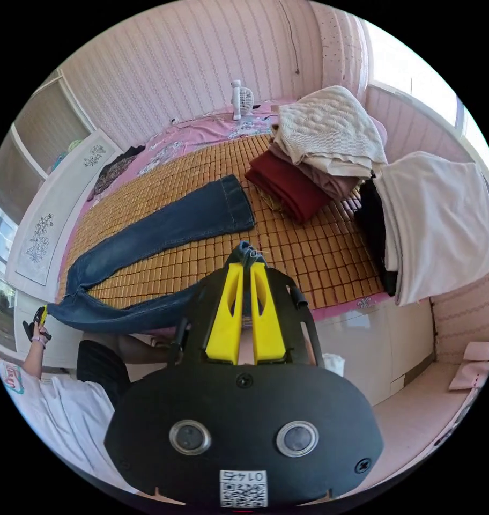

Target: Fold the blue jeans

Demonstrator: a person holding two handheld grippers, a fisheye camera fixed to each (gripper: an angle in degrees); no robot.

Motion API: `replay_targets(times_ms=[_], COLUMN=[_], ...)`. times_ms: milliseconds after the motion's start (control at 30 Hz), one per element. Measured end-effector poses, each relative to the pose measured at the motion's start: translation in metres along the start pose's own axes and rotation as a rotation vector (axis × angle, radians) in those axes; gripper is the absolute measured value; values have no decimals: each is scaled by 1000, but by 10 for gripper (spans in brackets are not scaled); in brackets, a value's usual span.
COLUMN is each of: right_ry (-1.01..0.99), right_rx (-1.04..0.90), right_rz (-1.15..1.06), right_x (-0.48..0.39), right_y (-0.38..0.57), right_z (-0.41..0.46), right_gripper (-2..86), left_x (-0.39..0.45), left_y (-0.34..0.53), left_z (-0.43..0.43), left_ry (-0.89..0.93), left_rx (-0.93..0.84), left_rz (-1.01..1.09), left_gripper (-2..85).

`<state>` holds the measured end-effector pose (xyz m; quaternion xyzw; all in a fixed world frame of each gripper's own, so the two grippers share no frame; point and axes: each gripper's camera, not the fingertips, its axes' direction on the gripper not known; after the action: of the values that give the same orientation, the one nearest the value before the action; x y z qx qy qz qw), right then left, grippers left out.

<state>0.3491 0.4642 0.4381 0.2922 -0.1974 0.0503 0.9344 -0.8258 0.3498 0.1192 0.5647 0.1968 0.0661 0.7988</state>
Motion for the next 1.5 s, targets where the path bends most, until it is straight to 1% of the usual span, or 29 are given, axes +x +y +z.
replay_targets(times_ms=[100, 167, 233, 300, 367, 433, 500, 533, 633, 667, 700, 767, 800, 867, 933, 1067, 1133, 1300, 1367, 1433, 1500], right_ry=[8, -51, -188, -226, -234, -199, -124, -61, 33, 51, 82, 84, 76, 39, 49, 114, 150, 185, 141, 64, 56], right_rx=[-4, 24, 83, 97, 53, 8, -47, -100, -160, -174, -202, -191, -198, -213, -258, -293, -302, -307, -267, -190, -136], right_rz=[-23, 28, 152, 252, 305, 306, 282, 272, 233, 223, 202, 161, 156, 181, 147, 103, 70, 19, 76, 198, 244], right_x=[-20, -25, -23, -19, -18, -15, -13, -12, -15, -16, -20, -25, -25, -19, -20, -30, -33, -23, -6, 20, 30], right_y=[-76, -123, -171, -191, -198, -191, -179, -172, -156, -155, -154, -155, -158, -162, -166, -159, -144, -89, -64, -33, -14], right_z=[12, 23, 44, 63, 88, 118, 142, 159, 191, 197, 208, 214, 217, 221, 225, 227, 225, 210, 196, 173, 159], right_gripper=[23, 31, 58, 84, 99, 107, 109, 112, 116, 116, 115, 113, 110, 99, 82, 61, 39, 21, 18, 17, 16], left_x=[45, 85, 105, 113, 117, 124, 134, 142, 162, 168, 171, 182, 185, 205, 223, 251, 256, 267, 273, 277, 283], left_y=[-32, -59, -75, -82, -77, -69, -58, -49, -17, -4, 2, 22, 25, 37, 43, 51, 55, 75, 90, 99, 109], left_z=[17, 38, 55, 68, 76, 82, 94, 106, 140, 156, 163, 187, 192, 205, 212, 220, 218, 206, 197, 191, 188], left_ry=[-4, -68, -125, -139, -105, -65, -58, -82, -170, -197, -215, -299, -326, -467, -526, -596, -603, -574, -550, -531, -509], left_rx=[0, 2, 22, 77, 156, 176, 115, 50, -125, -193, -224, -308, -321, -368, -400, -474, -484, -498, -500, -517, -545], left_rz=[95, 115, 62, -38, -144, -138, -74, -17, 120, 151, 161, 207, 224, 373, 488, 602, 602, 627, 673, 675, 684], left_gripper=[9, 29, 55, 74, 81, 76, 69, 66, 65, 66, 67, 62, 59, 44, 34, 3, -5, -9, -10, -10, -10])
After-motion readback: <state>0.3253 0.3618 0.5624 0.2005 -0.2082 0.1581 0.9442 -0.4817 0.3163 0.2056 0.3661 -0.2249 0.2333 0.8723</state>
